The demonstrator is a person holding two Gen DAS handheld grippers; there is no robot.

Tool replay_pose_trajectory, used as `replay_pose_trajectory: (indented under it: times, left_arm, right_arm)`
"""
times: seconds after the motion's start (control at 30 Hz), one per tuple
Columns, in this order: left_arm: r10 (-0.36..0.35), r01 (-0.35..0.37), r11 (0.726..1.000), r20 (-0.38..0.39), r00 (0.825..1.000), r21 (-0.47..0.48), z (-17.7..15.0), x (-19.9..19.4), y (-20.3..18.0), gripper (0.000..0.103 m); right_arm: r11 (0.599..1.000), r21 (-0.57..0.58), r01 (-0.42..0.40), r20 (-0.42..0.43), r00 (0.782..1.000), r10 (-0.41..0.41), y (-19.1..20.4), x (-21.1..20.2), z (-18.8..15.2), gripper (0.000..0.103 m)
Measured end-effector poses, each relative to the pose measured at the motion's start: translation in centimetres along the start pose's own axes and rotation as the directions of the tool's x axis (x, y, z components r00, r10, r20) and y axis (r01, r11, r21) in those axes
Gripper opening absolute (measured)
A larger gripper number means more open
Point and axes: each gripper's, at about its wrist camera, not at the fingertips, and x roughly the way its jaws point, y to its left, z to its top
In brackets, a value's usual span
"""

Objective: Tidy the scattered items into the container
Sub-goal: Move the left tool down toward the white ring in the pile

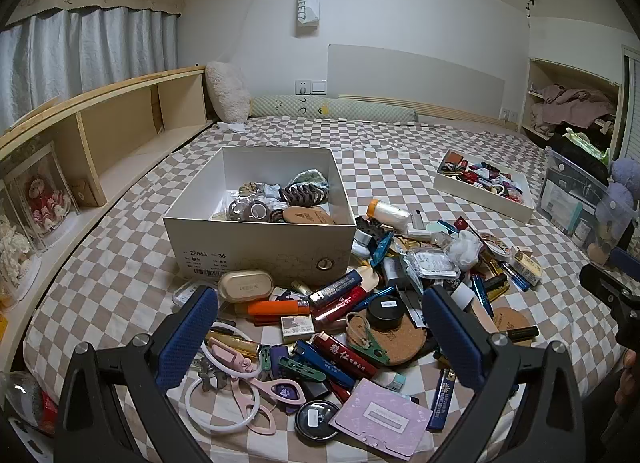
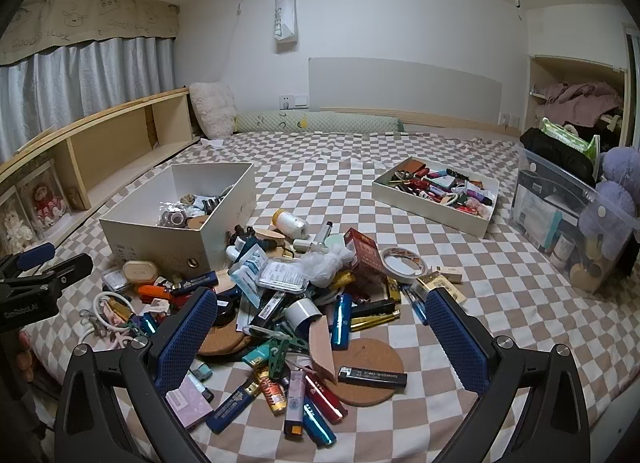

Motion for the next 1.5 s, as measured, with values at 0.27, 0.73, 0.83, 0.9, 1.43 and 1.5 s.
replay_pose_trajectory:
  times: [0.27,0.73,0.83,0.9,1.43,1.5]
  left_arm:
    - [-0.01,0.01,1.0,-0.007,1.0,-0.016,0.1,0.3,0.7,0.103]
    - [0.038,-0.039,0.993,-0.009,0.999,-0.112,0.9,0.9,4.6,0.103]
    - [0.045,-0.047,0.988,-0.016,0.999,-0.148,1.0,1.1,6.0,0.103]
    - [0.053,-0.056,0.986,-0.024,0.998,-0.156,1.0,1.4,6.7,0.103]
    - [0.164,-0.185,0.974,-0.152,0.975,-0.131,-3.1,4.9,11.9,0.103]
    - [0.162,-0.184,0.976,-0.173,0.971,-0.12,-3.9,5.4,12.1,0.103]
  right_arm:
    - [1.0,0.001,0.001,-0.001,1.0,-0.001,0.0,0.0,0.0,0.103]
    - [0.999,0.051,-0.01,0.051,0.999,0.008,-0.6,-0.1,0.3,0.103]
    - [0.997,0.078,-0.025,0.06,0.998,0.02,-1.1,0.0,0.4,0.103]
    - [0.996,0.085,-0.024,0.041,0.999,0.021,-1.3,0.5,0.3,0.103]
    - [0.997,0.076,0.004,-0.051,0.999,-0.001,-1.6,3.8,-1.9,0.103]
    - [0.998,0.068,0.003,-0.076,0.997,0.002,-1.5,4.4,-2.3,0.103]
